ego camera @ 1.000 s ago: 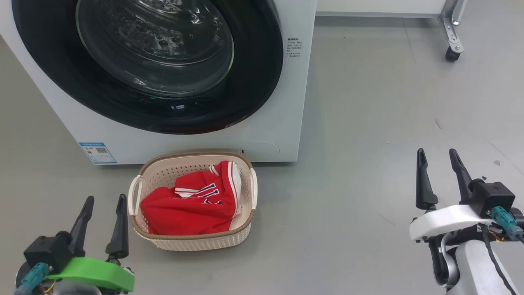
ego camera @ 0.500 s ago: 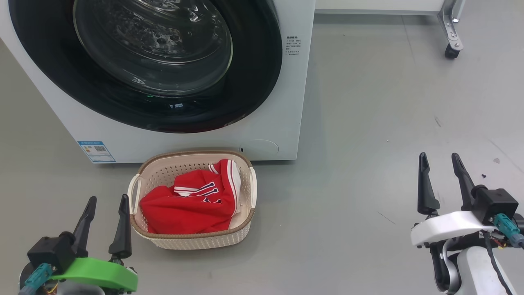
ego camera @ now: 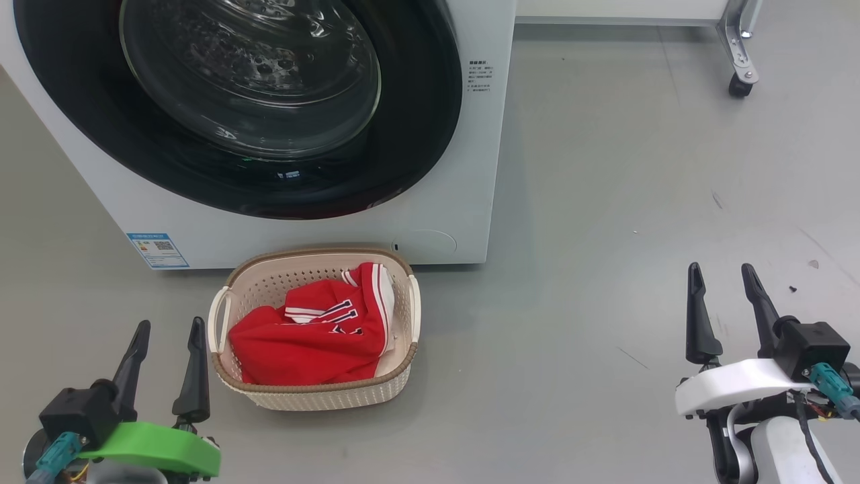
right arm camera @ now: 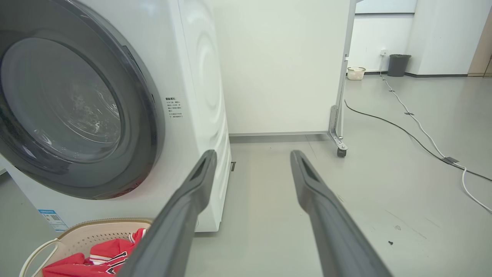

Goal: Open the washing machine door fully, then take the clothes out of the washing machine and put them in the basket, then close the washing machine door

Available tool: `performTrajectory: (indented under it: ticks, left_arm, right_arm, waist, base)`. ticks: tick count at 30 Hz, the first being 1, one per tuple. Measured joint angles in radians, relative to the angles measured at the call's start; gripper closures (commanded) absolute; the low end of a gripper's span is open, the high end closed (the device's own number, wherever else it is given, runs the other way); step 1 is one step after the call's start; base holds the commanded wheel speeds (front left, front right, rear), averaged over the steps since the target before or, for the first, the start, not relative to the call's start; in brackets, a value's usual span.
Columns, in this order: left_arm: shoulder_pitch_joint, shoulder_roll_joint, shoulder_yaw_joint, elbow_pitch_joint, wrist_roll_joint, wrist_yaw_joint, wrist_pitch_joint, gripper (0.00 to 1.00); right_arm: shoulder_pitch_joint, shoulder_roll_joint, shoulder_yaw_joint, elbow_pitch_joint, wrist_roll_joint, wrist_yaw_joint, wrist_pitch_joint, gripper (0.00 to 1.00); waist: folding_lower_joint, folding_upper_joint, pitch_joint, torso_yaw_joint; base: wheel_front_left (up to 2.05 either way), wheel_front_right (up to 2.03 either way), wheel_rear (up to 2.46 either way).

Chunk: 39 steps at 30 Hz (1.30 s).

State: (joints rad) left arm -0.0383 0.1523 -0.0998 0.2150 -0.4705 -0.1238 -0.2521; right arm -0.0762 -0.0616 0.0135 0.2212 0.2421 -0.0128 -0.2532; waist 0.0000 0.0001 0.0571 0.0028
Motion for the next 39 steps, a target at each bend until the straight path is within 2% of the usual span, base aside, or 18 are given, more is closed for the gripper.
performTrajectory:
  ticks: [16, 23, 39]
  left_arm:
    - [0.003, -0.012, 0.002, 0.005, 0.007, 0.0, 0.0, 0.0]
    - [0.014, -0.038, 0.003, 0.019, -0.056, 0.0, 0.0, 0.0]
    - [0.022, -0.027, 0.001, 0.041, -0.067, 0.0, 0.0, 0.0]
  right_arm:
    - [0.007, 0.004, -0.006, -0.012, -0.006, 0.001, 0.0, 0.0]
    - [0.01, 0.006, -0.005, -0.012, -0.007, 0.001, 0.0, 0.0]
    - [0.023, 0.009, -0.005, -0.012, -0.015, 0.006, 0.0, 0.0]
  waist:
    - [0.0, 0.0, 0.004, -0.001]
    - [0.0, 0.0, 0.001, -0.001]
    - [0.0, 0.0, -0.012, -0.001]
  base:
    - [0.0, 0.0, 0.0]
    - [0.0, 0.0, 0.0]
    - [0.0, 0.0, 0.0]
